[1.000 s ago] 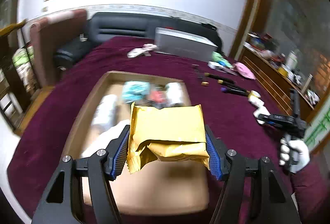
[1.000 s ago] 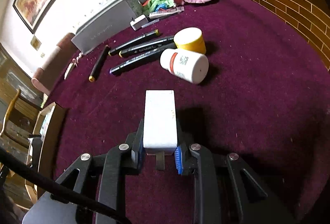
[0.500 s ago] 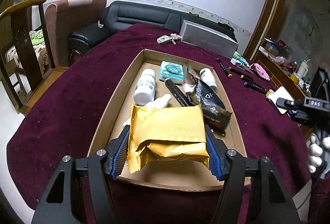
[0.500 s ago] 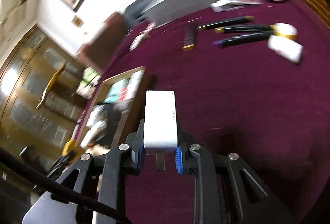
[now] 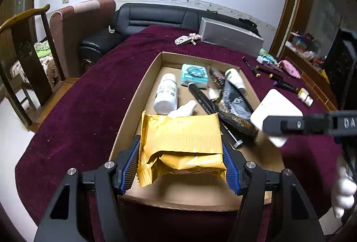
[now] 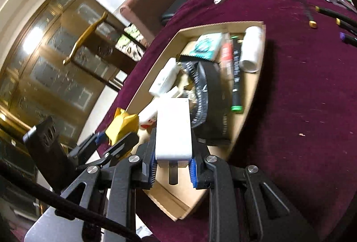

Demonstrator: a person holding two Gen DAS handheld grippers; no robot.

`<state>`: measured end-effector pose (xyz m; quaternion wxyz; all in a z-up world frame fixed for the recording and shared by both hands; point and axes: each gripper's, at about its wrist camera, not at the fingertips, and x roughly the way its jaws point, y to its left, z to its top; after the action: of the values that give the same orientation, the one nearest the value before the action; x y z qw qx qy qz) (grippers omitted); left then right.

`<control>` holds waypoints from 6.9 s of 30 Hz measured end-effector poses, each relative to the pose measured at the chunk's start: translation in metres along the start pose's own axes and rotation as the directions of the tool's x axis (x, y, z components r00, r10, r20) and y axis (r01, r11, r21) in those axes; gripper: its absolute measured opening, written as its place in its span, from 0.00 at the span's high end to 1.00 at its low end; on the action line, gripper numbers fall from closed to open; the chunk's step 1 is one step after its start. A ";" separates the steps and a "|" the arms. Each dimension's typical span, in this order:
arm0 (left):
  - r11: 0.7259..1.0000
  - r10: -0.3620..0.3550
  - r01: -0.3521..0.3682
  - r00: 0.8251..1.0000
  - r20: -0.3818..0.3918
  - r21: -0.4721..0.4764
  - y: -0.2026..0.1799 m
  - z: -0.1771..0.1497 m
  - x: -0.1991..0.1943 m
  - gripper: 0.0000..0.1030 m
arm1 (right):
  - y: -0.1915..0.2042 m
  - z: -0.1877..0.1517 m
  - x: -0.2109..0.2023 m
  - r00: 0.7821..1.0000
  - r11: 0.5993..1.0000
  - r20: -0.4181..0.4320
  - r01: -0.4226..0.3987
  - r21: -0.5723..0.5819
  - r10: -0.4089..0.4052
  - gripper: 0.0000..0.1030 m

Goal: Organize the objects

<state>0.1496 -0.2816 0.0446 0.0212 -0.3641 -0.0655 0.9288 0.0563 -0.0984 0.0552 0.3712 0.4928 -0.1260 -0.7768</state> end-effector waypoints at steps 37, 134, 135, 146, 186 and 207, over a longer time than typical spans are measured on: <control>0.986 0.129 -0.121 0.989 -0.071 0.112 -0.008 -0.008 0.026 0.40 | 0.009 -0.014 0.046 0.991 0.990 -0.073 0.103 -0.096 -0.110 0.79; 0.937 -0.236 0.284 0.944 -0.232 0.202 -0.191 0.024 0.038 0.35 | -0.273 0.045 -0.159 0.851 0.826 0.140 0.432 0.363 -0.506 0.54; 0.937 -0.242 0.290 0.942 -0.234 0.196 -0.192 0.027 0.039 0.35 | -0.268 0.037 -0.157 0.880 0.855 0.140 0.386 0.347 -0.454 0.54; 0.930 -0.284 0.311 0.946 -0.157 0.194 -0.259 0.130 0.118 0.34 | -0.299 -0.025 -0.210 0.854 0.854 0.420 0.052 0.518 -0.307 0.38; 0.837 -0.215 0.375 0.895 -0.390 0.399 -0.276 0.046 0.105 0.31 | -0.311 -0.024 -0.209 0.835 0.851 0.422 0.099 0.516 -0.353 0.23; 0.762 -0.239 0.401 0.904 -0.355 0.509 -0.345 0.051 0.161 0.22 | -0.303 -0.014 -0.199 0.868 0.894 0.410 0.080 0.442 -0.280 0.00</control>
<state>-0.0056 0.0687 0.0206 0.2976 -0.4462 0.1571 0.8292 -0.0209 0.2535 0.0120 0.1427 0.3696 -0.3235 -0.8593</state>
